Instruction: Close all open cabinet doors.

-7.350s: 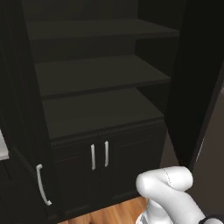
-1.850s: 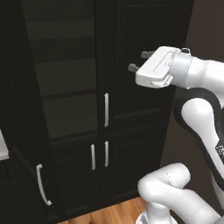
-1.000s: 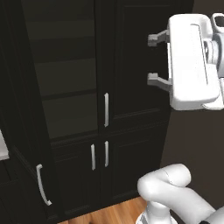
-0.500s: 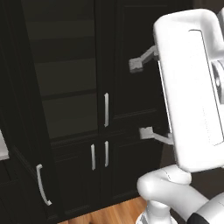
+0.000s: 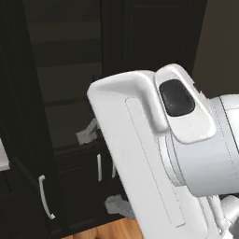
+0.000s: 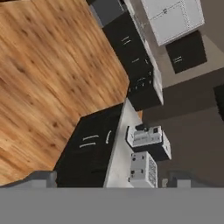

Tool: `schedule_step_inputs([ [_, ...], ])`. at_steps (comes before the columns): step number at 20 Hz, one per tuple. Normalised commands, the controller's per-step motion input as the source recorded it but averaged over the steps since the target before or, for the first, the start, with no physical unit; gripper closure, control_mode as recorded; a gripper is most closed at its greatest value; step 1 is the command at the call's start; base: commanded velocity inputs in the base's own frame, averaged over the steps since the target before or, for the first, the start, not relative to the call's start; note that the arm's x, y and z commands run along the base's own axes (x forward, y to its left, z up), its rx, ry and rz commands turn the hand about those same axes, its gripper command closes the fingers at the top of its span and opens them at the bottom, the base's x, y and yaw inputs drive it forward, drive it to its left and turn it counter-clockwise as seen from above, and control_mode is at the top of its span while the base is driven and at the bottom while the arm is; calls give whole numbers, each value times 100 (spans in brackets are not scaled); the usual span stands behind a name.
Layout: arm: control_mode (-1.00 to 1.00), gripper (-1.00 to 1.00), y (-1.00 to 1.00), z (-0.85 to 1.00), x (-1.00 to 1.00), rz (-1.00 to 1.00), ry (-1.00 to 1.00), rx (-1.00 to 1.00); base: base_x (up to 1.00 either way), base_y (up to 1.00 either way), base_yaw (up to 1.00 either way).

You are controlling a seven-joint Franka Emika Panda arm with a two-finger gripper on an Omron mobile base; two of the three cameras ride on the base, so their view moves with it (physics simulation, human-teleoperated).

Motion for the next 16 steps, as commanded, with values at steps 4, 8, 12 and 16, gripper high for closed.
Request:
schedule_step_inputs([
  [4,-100,-100,38,-78,3,-11,-17,-24,0,0,0],
  [8,-100,-100,18,-79,16,-17,-15,-20,0,0,0],
  [12,-100,-100,6,-74,26,-20,-13,-16,0,0,0],
  [16,-100,-100,0,-59,36,-21,-6,-7,0,0,0],
])
